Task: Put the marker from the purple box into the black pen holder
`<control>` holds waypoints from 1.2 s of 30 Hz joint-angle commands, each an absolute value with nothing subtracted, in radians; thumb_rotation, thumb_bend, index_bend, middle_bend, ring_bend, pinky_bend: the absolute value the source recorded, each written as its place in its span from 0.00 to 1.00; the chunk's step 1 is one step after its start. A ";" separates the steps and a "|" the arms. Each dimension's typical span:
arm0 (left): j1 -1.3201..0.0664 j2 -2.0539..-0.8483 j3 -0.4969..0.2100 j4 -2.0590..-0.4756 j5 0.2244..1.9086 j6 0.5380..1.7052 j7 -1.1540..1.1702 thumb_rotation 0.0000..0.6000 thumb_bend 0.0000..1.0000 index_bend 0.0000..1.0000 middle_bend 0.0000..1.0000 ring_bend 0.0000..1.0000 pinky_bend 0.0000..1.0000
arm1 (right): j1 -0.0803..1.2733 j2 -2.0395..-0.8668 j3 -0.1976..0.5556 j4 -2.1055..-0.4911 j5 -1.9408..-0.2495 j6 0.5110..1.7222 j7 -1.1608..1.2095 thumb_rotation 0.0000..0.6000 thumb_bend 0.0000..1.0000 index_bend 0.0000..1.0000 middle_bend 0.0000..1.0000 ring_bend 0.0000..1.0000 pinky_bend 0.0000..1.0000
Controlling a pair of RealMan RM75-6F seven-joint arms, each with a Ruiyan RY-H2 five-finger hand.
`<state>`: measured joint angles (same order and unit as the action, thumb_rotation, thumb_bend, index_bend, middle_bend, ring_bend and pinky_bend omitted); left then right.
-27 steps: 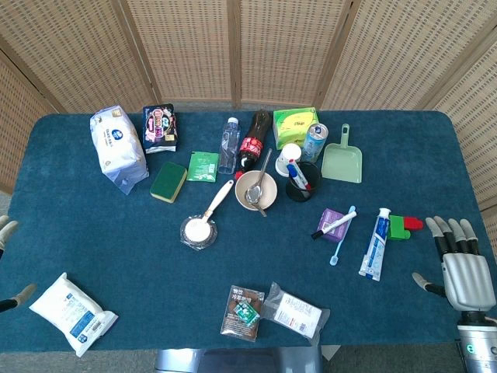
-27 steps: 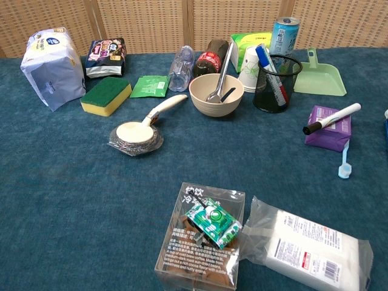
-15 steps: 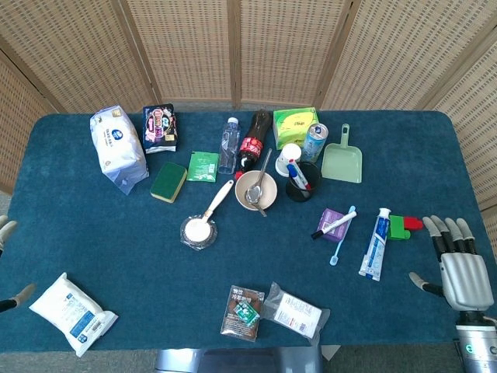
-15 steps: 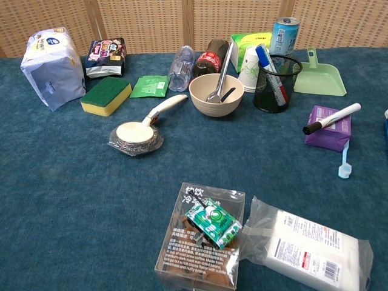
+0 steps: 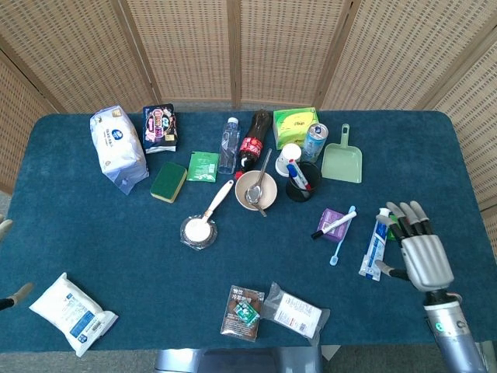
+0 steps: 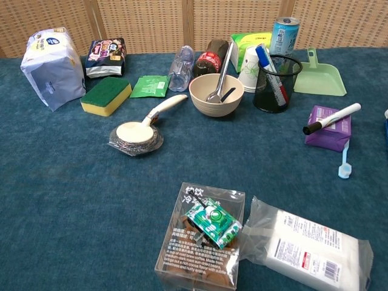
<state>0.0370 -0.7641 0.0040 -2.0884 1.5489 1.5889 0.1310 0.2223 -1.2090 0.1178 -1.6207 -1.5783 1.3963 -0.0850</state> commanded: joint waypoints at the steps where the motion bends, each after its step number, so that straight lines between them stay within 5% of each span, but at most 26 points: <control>1: 0.036 -0.764 0.002 -2.089 1.545 1.589 0.130 1.00 0.20 0.00 0.00 0.00 0.00 | 0.270 -1.243 0.132 -1.607 -1.582 1.348 -0.102 1.00 0.07 0.28 0.00 0.00 0.00; 10: 0.030 -0.764 -0.002 -2.090 1.531 1.579 0.131 1.00 0.20 0.00 0.00 0.00 0.00 | 0.352 -1.302 0.150 -1.580 -1.550 1.254 -0.150 1.00 0.22 0.33 0.00 0.00 0.00; 17: 0.027 -0.765 -0.005 -2.093 1.522 1.574 0.139 1.00 0.20 0.00 0.00 0.00 0.00 | 0.390 -1.340 0.160 -1.548 -1.536 1.232 -0.156 1.00 0.44 0.35 0.00 0.00 0.01; 36: 0.022 -0.774 -0.007 -2.099 1.511 1.567 0.168 1.00 0.20 0.00 0.00 0.00 0.00 | 0.479 -1.439 0.141 -1.410 -1.510 1.140 -0.187 1.00 0.48 0.36 0.00 0.00 0.07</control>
<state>0.0217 -0.7738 -0.0068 -2.0990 1.5108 1.5667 0.1676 0.4742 -1.4341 0.1434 -1.4154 -1.5137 1.1449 -0.1846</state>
